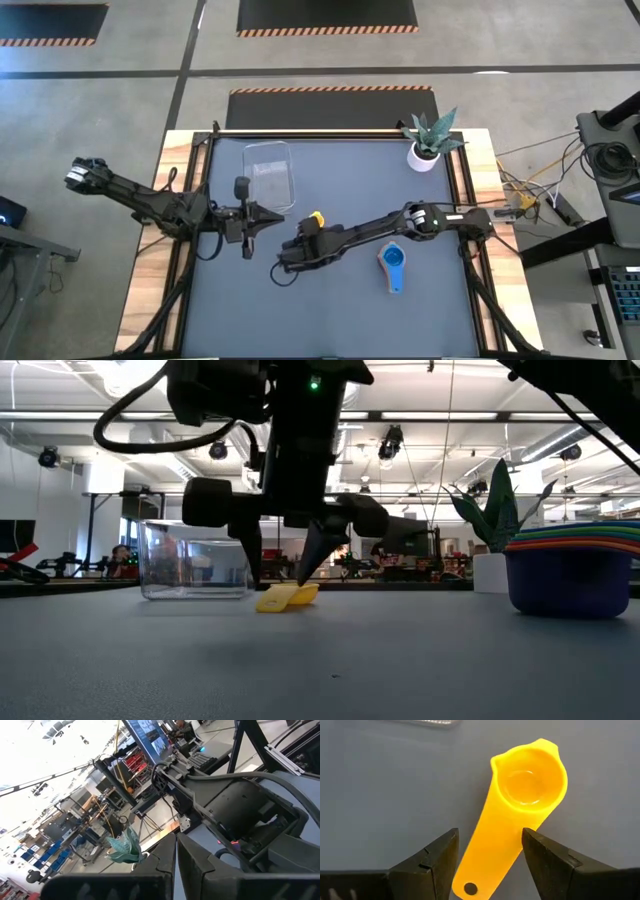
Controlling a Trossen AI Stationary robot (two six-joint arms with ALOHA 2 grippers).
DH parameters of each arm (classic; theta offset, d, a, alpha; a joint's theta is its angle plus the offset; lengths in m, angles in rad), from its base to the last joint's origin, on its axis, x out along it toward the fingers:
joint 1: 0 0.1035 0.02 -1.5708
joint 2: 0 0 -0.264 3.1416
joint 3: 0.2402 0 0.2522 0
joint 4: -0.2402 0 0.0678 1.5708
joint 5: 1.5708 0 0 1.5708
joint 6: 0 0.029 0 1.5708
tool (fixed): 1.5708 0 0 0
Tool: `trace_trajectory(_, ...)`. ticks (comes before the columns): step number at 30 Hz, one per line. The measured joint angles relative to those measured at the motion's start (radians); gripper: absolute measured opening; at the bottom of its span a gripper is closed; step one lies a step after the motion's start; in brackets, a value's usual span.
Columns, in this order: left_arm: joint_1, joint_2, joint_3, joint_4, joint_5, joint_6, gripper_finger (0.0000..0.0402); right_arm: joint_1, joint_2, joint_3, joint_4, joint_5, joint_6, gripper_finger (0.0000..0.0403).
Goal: Nest measuring cups in basket
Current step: Stack the yellow measuring cup on top of the blue measuring cup
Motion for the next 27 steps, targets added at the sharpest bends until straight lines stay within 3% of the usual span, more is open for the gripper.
trace_trajectory(27, 0.0, -0.003, 0.0, 0.0, 0.0, 0.011, 0.0, -0.013, -0.004, -0.053, -0.116, 0.029, 0.044, 0.0206)
